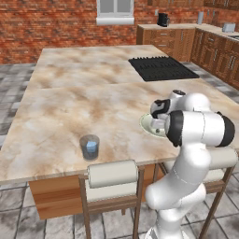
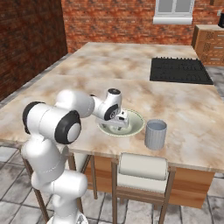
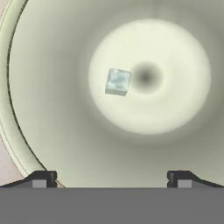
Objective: There are four ice cubes in the ice bowl. Place two ice cubes in each glass of water.
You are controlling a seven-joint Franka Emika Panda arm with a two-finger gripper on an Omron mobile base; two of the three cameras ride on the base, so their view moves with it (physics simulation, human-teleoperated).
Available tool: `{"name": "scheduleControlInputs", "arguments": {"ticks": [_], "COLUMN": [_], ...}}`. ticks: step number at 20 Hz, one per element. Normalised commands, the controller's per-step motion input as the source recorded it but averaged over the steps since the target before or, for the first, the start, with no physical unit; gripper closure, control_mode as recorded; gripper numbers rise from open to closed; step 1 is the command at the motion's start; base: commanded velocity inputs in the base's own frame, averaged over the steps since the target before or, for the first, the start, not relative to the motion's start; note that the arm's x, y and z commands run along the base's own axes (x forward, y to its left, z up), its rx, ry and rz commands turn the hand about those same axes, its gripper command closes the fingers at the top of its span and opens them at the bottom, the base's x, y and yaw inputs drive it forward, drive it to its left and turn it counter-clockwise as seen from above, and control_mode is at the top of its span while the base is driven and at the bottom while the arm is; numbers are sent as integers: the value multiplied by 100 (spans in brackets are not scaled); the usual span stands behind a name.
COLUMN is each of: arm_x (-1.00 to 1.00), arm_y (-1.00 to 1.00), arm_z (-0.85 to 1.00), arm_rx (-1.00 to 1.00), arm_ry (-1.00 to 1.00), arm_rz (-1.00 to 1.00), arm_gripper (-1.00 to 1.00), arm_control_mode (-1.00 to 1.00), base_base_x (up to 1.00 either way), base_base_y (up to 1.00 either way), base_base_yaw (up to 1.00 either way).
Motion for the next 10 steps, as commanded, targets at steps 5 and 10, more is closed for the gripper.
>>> {"name": "scheduleControlInputs", "arguments": {"ticks": [5,10], "arm_x": [25,27], "arm_y": [0,0], "arm_z": [-19,-13], "arm_rx": [0,0], "arm_ry": [-1,-3], "arm_rz": [0,0], "arm_gripper": [-100,-100], "arm_control_mode": [-100,-100], "base_base_x": [0,0], "base_base_y": [0,0], "base_base_yaw": [0,0]}}
